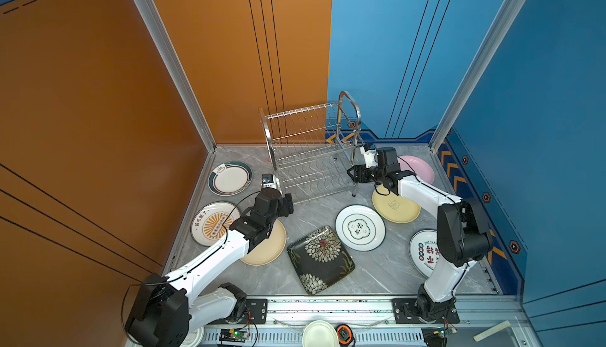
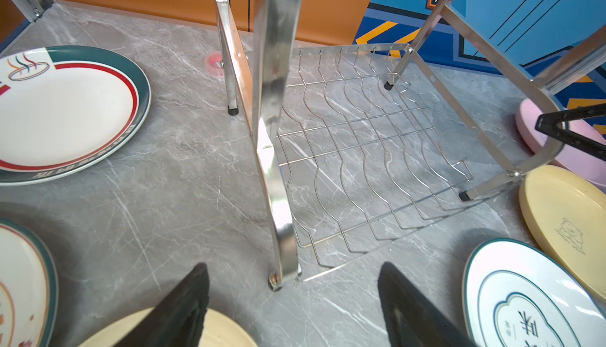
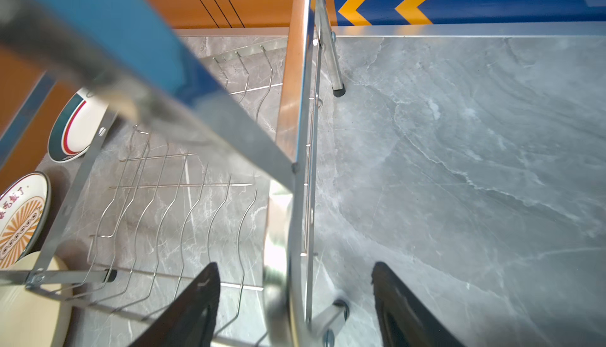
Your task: Load the plates into the dish rack
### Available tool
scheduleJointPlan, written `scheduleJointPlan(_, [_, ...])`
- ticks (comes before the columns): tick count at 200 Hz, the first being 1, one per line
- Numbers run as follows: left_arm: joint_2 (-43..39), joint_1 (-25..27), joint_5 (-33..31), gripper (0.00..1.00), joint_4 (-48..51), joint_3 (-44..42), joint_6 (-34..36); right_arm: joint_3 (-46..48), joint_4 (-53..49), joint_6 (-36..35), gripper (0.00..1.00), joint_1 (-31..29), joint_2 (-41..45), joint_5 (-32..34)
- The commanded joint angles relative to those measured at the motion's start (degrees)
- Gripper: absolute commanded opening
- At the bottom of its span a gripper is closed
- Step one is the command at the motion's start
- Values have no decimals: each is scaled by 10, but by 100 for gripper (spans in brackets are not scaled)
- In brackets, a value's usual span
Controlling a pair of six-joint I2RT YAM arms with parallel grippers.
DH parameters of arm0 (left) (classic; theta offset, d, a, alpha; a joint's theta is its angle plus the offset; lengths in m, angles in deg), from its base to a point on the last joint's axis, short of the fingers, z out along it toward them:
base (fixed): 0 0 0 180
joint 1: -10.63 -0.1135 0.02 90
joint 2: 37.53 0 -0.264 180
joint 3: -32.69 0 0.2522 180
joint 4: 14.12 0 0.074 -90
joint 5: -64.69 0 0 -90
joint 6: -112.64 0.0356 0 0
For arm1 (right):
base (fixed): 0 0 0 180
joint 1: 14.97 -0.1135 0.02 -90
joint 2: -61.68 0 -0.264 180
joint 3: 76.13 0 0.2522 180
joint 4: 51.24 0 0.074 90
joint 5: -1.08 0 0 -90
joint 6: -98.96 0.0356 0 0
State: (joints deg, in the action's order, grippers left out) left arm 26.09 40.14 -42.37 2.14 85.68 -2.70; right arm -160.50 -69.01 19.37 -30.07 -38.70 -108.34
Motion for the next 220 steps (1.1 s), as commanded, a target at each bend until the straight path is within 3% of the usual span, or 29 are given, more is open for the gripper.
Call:
scheduleJointPlan(1, [-37,19,-15,84,76,-11,-27,40,-61,23,74,9,54,6])
scheduleJointPlan(45, [-74,58,-12,85,118,-30,-66,121,-178,85,74,48,156,-54])
scheduleJointPlan(94, [-39,99,11,85,118,-17,-82,215,-291,132,72,137,250,-152])
scheduleJointPlan(151, [14,117,55,90,88,10,-79,303,-301,142,69,176,272,-213])
scheduleJointPlan(220, [33,119,104,91,47,7,-80,363,-237,168,64,202,256,-218])
